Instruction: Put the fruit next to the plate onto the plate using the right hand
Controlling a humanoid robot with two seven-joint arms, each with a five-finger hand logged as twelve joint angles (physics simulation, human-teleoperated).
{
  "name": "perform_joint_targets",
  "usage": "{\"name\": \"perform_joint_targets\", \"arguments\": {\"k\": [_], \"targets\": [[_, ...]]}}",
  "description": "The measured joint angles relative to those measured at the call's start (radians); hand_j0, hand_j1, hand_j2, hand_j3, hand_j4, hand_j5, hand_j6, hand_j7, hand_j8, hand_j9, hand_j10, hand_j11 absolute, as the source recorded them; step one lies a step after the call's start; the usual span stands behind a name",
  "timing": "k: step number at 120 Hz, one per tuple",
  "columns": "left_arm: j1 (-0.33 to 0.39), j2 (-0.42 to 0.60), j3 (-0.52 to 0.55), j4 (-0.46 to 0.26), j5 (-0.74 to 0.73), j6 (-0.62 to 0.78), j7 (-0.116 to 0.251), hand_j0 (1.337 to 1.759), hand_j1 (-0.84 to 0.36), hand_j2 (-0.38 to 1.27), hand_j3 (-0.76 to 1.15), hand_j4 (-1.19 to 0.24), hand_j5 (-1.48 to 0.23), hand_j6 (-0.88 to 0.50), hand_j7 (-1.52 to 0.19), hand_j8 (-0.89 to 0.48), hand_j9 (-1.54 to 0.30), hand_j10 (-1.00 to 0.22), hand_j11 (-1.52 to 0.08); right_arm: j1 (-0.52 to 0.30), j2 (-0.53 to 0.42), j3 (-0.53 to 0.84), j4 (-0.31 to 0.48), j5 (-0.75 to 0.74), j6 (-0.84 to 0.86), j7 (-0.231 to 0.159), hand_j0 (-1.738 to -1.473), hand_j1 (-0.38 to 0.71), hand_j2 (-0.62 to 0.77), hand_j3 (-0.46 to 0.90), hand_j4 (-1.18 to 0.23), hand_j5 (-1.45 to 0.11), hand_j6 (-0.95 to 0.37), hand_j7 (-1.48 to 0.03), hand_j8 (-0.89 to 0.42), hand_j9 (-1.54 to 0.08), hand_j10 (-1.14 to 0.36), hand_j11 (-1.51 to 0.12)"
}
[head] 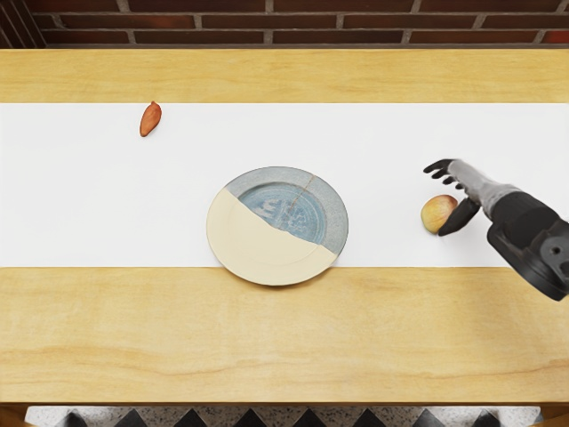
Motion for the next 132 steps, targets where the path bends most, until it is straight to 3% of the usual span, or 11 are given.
{"name": "perform_joint_targets", "arguments": {"k": [45,79,132], "targets": [[0.000,0.000,0.000,0.000,0.000,0.000,0.000,1.658,0.34,0.00,0.00,-0.01,-0.01,-0.01,-0.01,-0.01,-0.01,-0.01,-0.01,-0.001,0.000,-0.030,-0.013,0.001,0.002,0.000,-1.656,0.14,-0.12,0.00,-0.41,-0.55,-0.42,-0.54,-0.38,-0.55,-0.41,-0.55],[0.000,0.000,0.000,0.000,0.000,0.000,0.000,1.658,0.34,0.00,0.00,-0.01,-0.01,-0.01,-0.01,-0.01,-0.01,-0.01,-0.01,0.017,0.000,-0.036,-0.004,0.030,0.019,0.000,-1.656,0.18,0.13,0.00,-0.52,-0.69,-0.43,-0.68,-0.38,-0.69,-0.50,-0.70],[0.000,0.000,0.000,0.000,0.000,0.000,0.000,1.658,0.34,0.00,0.00,-0.01,-0.01,-0.01,-0.01,-0.01,-0.01,-0.01,-0.01,0.066,-0.001,-0.022,0.059,0.169,0.069,0.000,-1.656,0.17,0.19,0.00,-0.59,-0.80,-0.41,-0.78,-0.37,-0.81,-0.51,-0.81]]}}
